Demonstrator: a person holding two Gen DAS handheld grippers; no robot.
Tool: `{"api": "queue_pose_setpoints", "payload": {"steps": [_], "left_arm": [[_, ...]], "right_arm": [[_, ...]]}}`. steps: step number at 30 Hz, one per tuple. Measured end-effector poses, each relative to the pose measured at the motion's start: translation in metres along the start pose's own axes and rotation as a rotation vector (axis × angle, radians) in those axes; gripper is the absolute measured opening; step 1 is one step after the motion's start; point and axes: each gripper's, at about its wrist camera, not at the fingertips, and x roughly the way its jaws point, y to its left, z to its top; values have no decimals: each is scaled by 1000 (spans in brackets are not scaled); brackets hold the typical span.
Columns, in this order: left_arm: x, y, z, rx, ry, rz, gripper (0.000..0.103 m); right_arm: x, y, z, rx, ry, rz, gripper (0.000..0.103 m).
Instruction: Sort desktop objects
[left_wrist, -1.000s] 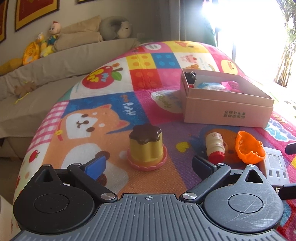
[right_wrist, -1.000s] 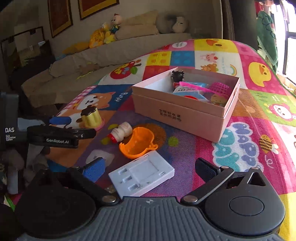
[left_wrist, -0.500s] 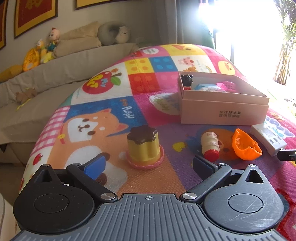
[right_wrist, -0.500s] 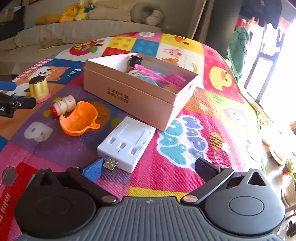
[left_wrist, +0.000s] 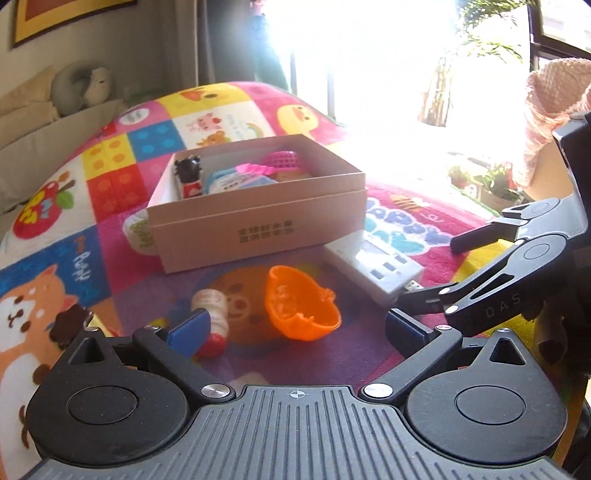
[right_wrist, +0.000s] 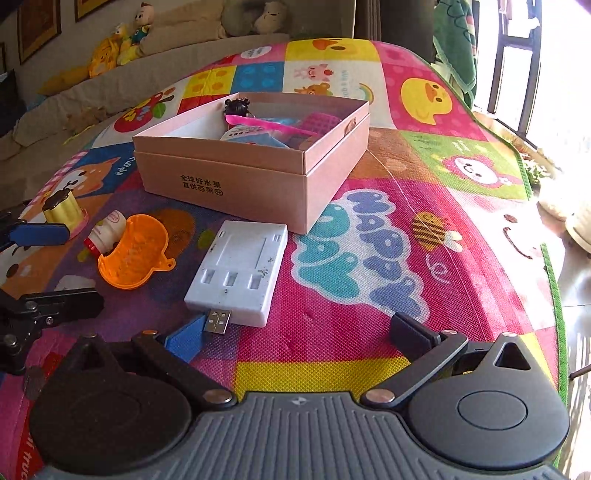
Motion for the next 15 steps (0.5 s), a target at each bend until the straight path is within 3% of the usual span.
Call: {"api": "queue_pose_setpoints", "payload": {"steps": [3, 7, 12, 14, 15], "left_arm": [[14, -9, 8, 76, -15, 13, 103], [22, -3, 16, 65, 7, -4, 103], [4, 9, 1, 27, 12, 50, 103], [-1, 17, -9, -5, 40, 84, 103], [-3, 21, -14, -22, 52, 100, 103]], "right_arm": [[-1, -2, -1, 10, -8, 9, 103], [-7, -13, -2, 89, -40, 6, 103], [-17, -2, -2, 37, -112, -25, 103], [-19, 6, 2, 11, -130, -26, 99], [-18, 10, 7, -2, -126, -13, 91]]}}
